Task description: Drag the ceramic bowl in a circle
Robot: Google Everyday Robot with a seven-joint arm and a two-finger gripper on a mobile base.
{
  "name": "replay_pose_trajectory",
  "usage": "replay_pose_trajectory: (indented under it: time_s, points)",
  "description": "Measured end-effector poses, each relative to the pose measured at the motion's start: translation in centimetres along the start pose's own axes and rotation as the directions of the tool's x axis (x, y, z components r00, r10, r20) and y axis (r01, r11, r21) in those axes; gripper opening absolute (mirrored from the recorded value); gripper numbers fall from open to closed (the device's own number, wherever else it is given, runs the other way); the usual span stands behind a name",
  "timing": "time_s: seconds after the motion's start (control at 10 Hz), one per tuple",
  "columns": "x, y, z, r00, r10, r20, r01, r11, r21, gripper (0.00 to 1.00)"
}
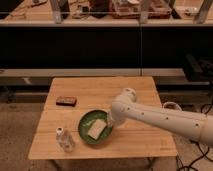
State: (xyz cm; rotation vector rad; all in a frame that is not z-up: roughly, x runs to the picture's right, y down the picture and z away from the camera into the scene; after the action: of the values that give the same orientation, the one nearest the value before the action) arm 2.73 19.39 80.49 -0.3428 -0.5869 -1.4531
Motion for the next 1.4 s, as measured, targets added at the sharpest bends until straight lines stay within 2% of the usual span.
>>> replay_pose_trajectory:
  time_s: [0.1,0.2,0.3,0.4,0.7,0.8,1.0,1.2,1.3,1.4]
  points:
    - [0.1,-2.2,0.9,1.0,-0.005,0.024,0.005,1.0,0.018,0.0]
    - [0.7,-3.3,1.4,0.999,0.002,0.036,-0.004,0.999,0.034,0.0]
    - [1.8,-4.2,2.1,0.999,0.022,0.046,-0.024,0.998,0.054,0.0]
    - [3.9,-4.9,2.9,0.998,0.05,0.048,-0.053,0.995,0.083,0.0]
    - [9.2,-5.0,3.0,0.996,0.088,0.011,-0.089,0.99,0.112,0.0]
    - [11.3,-4.1,3.0,0.994,0.108,-0.002,-0.108,0.988,0.107,0.0]
    - [12.9,-1.8,2.8,0.989,0.145,-0.009,-0.144,0.986,0.087,0.0]
    - [12.5,2.2,2.7,0.979,0.206,0.004,-0.206,0.978,0.045,0.0]
    - [11.6,4.4,2.5,0.969,0.247,0.011,-0.247,0.969,0.025,0.0]
    - [10.6,7.3,1.9,0.955,0.297,0.002,-0.297,0.955,-0.003,0.0]
